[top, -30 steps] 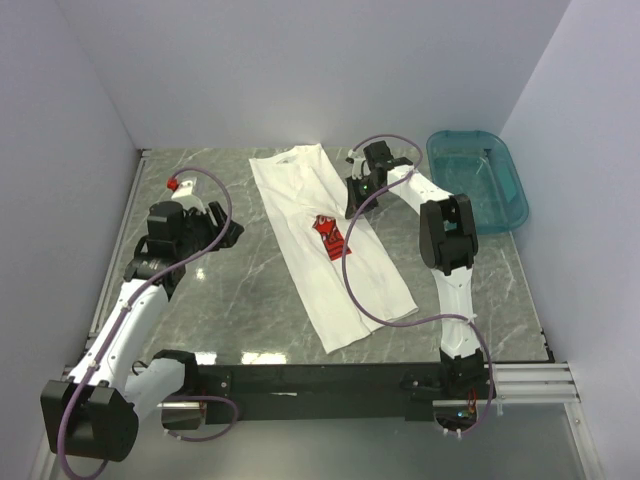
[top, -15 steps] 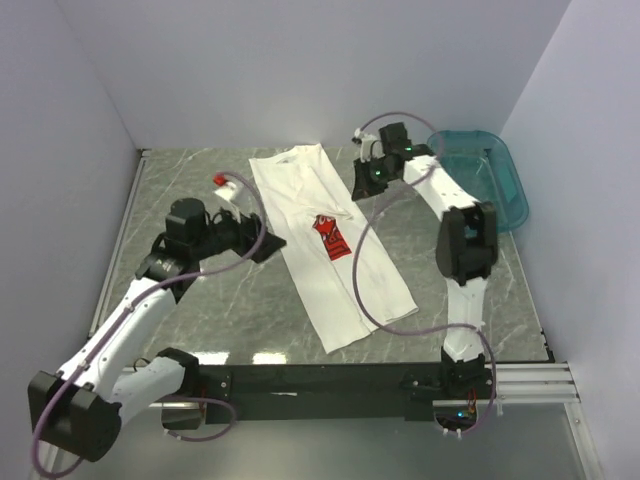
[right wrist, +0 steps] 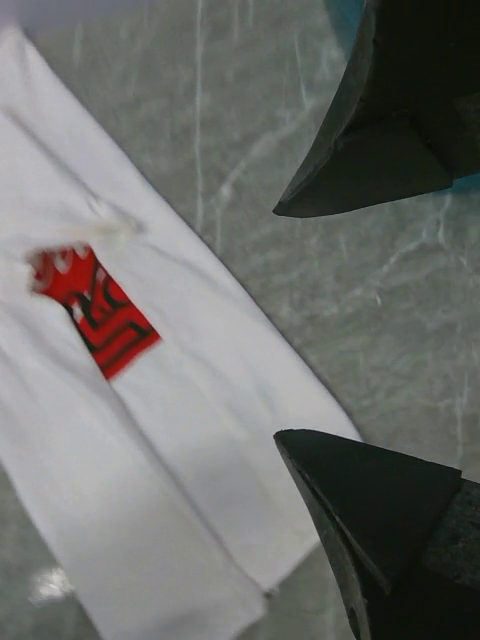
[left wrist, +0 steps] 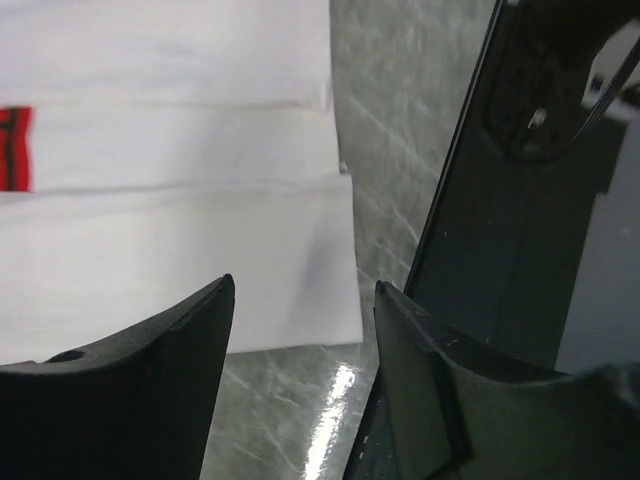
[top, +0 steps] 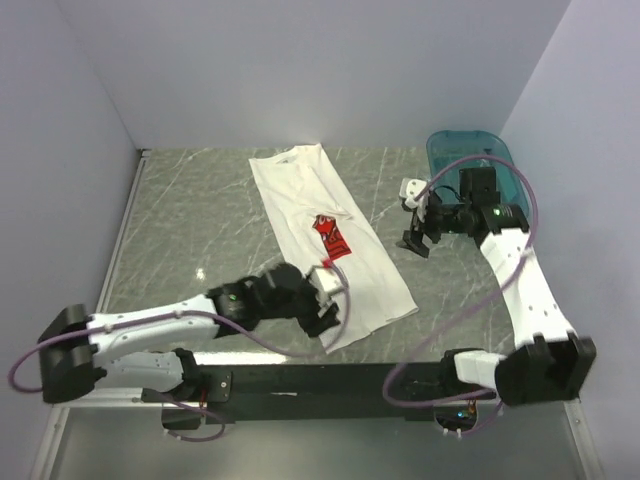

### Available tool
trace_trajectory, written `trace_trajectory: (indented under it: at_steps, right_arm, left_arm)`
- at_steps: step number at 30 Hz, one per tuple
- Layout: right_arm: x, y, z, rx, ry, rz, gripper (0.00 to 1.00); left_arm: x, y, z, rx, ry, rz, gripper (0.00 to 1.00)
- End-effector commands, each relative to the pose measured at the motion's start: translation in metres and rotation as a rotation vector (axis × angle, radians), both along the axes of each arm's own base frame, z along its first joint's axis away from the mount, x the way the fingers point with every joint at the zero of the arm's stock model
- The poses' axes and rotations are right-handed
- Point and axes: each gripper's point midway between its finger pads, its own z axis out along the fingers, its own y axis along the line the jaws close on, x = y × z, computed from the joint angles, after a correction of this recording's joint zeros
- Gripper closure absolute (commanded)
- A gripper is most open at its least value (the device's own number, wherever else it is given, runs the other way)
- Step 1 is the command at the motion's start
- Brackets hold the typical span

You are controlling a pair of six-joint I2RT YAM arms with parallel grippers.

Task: Fold and stack the t-shirts
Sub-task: Fold the tshirt

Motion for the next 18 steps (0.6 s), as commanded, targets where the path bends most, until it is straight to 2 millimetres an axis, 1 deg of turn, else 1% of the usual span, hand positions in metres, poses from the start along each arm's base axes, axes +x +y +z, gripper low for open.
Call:
trace_trajectory:
  at_steps: [1, 2, 3, 4, 5, 6, 7, 8, 9, 10, 11, 15, 16, 18]
  right_arm:
    - [-0.049, -0.022, -0.047, -0.030, 0.205, 0.204, 0.08]
    - [-0.050, -0.026, -0.052, -0.023, 0.201, 0.219, 0.08]
    - [-0.053, -0.029, -0.057, -0.016, 0.213, 0.220, 0.08]
    - [-0.059, -0.031, -0.067, -0.008, 0.235, 0.224, 0.08]
    - [-0.059, -0.036, -0.071, -0.008, 0.203, 0.236, 0.08]
    - [-0.062, -0.036, -0.075, -0.005, 0.205, 0.239, 0.08]
    - [-0.064, -0.037, -0.082, -0.008, 0.207, 0.239, 0.08]
    - [-0.064, -0.038, -0.084, -0.010, 0.206, 0.226, 0.08]
    - [-0.059, -0.041, -0.087, -0.026, 0.191, 0.214, 0.08]
    - [-0.060, -0.042, -0.090, -0.029, 0.194, 0.206, 0.08]
    - [-0.059, -0.043, -0.092, -0.033, 0.203, 0.195, 0.09]
    - [-0.056, -0.046, -0.097, -0.045, 0.216, 0.171, 0.10]
    - [-0.055, -0.047, -0.097, -0.045, 0.219, 0.165, 0.11]
    - [-0.054, -0.047, -0.097, -0.040, 0.223, 0.161, 0.12]
  left_arm:
    - [0.003, -0.009, -0.024, 0.140, -0.065, 0.116, 0.37]
    - [0.000, -0.012, -0.032, 0.162, -0.064, 0.122, 0.38]
    - [-0.009, -0.020, -0.035, 0.165, -0.057, 0.124, 0.39]
    - [-0.010, -0.022, -0.042, 0.184, -0.057, 0.133, 0.40]
    - [-0.007, -0.022, -0.058, 0.235, -0.069, 0.170, 0.41]
    - [-0.009, -0.028, -0.061, 0.239, -0.057, 0.194, 0.41]
    - [-0.009, -0.027, -0.080, 0.299, -0.049, 0.206, 0.42]
    - [-0.006, -0.028, -0.085, 0.316, -0.058, 0.227, 0.43]
    - [-0.007, -0.031, -0.089, 0.323, -0.055, 0.238, 0.44]
    - [-0.008, -0.032, -0.102, 0.356, -0.055, 0.240, 0.45]
    - [-0.009, -0.034, -0.106, 0.364, -0.058, 0.239, 0.46]
    - [-0.025, -0.049, -0.116, 0.359, -0.056, 0.186, 0.47]
    - [-0.028, -0.051, -0.123, 0.373, -0.051, 0.177, 0.47]
    - [-0.036, -0.054, -0.127, 0.380, -0.050, 0.157, 0.48]
